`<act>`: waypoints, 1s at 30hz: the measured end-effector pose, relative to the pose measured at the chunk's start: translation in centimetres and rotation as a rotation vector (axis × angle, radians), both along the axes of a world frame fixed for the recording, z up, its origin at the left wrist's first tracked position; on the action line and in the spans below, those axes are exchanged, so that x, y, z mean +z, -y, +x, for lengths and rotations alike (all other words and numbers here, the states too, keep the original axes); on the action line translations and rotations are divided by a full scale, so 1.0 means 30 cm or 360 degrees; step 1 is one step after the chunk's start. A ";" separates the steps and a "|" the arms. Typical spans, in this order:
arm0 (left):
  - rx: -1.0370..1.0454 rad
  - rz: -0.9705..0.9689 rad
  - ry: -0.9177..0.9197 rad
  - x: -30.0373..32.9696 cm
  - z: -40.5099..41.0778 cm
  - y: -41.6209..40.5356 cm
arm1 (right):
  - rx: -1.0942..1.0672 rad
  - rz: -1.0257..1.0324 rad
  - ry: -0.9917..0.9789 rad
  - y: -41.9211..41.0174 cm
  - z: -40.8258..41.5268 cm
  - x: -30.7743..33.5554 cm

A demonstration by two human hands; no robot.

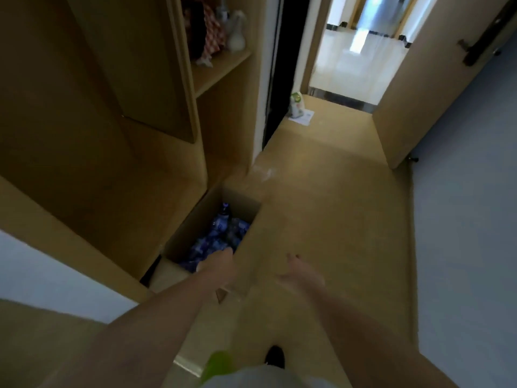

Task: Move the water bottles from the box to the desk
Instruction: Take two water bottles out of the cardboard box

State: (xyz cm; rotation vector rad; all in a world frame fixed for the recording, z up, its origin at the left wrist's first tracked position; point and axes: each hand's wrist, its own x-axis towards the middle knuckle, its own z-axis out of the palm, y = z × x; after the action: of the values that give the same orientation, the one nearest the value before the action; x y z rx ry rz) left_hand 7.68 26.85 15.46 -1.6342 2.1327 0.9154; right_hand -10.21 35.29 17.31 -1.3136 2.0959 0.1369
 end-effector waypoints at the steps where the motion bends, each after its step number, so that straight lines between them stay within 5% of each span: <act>1: 0.0044 -0.0010 -0.0006 -0.004 -0.021 0.041 | 0.0035 -0.0015 -0.0006 0.056 -0.035 0.010; 15: 0.0785 0.0189 -0.0044 -0.113 -0.046 0.501 | 0.0823 0.0002 0.0022 0.843 -0.105 -0.091; 30: 0.1572 0.0351 -0.0051 -0.279 -0.099 0.604 | 0.1525 0.0319 -0.0035 1.236 -0.078 -0.298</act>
State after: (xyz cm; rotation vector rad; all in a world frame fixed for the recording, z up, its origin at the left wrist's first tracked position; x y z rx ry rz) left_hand 4.71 8.73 7.09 -2.5536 1.0762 1.3481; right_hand -12.54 -1.78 8.36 -2.0629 1.2548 0.7382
